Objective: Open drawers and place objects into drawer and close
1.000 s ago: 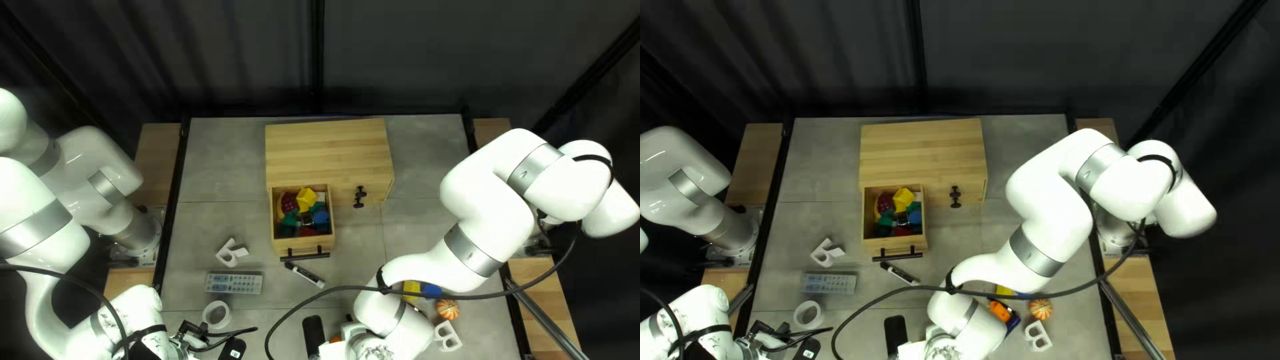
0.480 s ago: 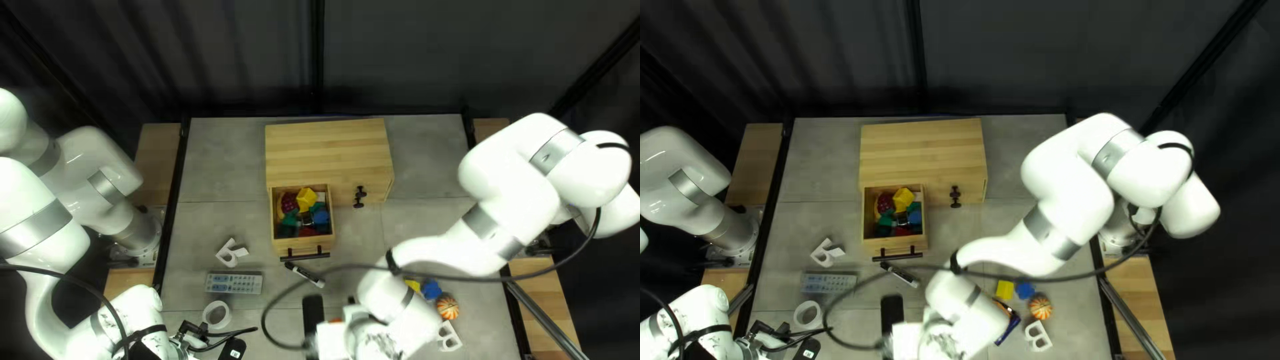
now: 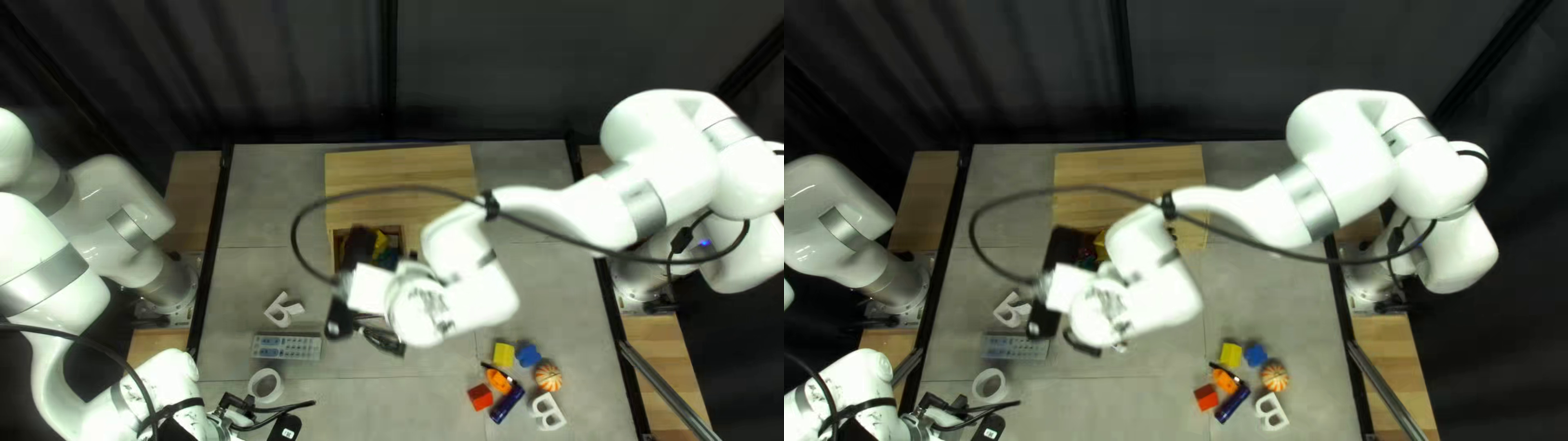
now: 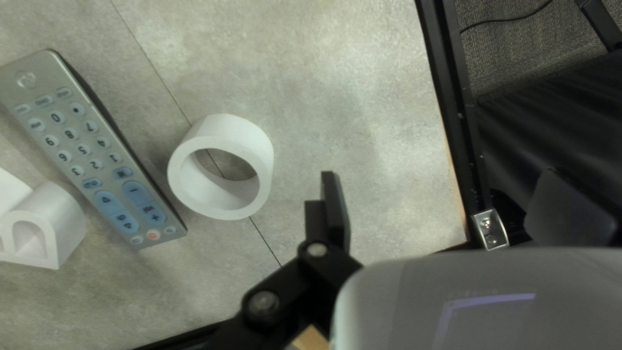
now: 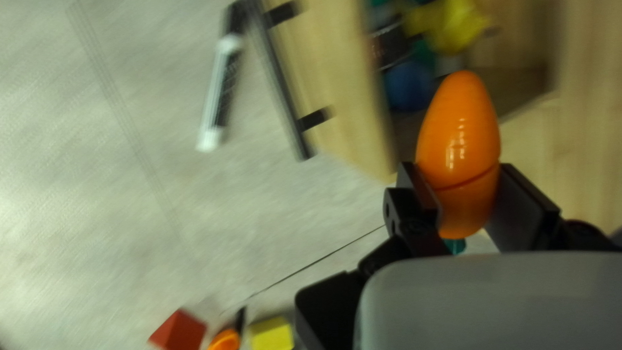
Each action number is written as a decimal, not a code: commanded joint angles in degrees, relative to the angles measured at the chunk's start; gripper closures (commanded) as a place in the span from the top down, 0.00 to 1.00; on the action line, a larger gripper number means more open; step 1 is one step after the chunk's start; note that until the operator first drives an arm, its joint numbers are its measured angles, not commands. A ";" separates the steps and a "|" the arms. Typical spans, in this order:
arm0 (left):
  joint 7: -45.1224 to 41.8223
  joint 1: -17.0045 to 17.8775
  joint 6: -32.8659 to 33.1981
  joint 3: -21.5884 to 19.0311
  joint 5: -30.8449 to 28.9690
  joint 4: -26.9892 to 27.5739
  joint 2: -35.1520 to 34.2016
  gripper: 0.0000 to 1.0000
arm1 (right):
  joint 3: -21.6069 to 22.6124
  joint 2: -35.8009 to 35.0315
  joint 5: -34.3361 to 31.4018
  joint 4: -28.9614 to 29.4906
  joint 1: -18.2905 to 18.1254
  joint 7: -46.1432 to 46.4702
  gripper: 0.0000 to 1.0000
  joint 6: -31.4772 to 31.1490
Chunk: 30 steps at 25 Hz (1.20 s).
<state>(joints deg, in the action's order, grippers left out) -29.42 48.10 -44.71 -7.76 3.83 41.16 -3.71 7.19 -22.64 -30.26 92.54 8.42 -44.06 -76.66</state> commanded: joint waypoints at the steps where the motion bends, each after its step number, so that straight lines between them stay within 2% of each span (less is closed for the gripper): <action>1: 0.00 0.00 0.00 0.00 0.00 0.00 0.00 1.00 | -0.60 -1.42 -0.53 0.12 -0.32 -1.90 1.00 2.27; 6: 0.00 0.00 0.00 0.00 0.00 0.00 0.00 1.00 | 0.23 1.19 -0.88 -3.30 1.65 -6.17 1.00 2.60; 8: 0.00 0.00 0.00 0.00 0.00 0.00 0.00 1.00 | 1.44 2.10 -0.52 -4.19 3.76 -8.65 1.00 0.83; 11: 0.00 0.00 0.00 0.00 0.00 0.00 0.00 1.00 | 3.50 2.28 2.35 -5.57 7.01 -14.44 1.00 -2.15; 14: 0.00 0.00 0.00 0.00 0.00 0.00 0.00 1.00 | 5.17 0.38 7.35 -5.52 10.39 -24.29 1.00 -5.51; 21: 0.00 0.00 0.00 0.00 0.00 0.00 0.00 1.00 | 6.87 -3.21 14.16 -4.56 13.82 -37.20 1.00 -6.81; 28: 0.00 0.00 0.00 0.00 0.00 0.00 0.00 1.00 | 8.40 1.69 15.61 -14.36 13.92 -38.28 1.00 -1.00; 30: 0.00 0.00 0.00 0.00 0.00 0.00 0.00 1.00 | 9.12 5.11 16.25 -19.28 13.60 -36.77 1.00 0.48</action>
<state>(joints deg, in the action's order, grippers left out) -29.42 48.10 -44.71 -7.76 3.83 41.16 -3.71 15.44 -21.25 -14.57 78.41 22.33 -82.51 -78.21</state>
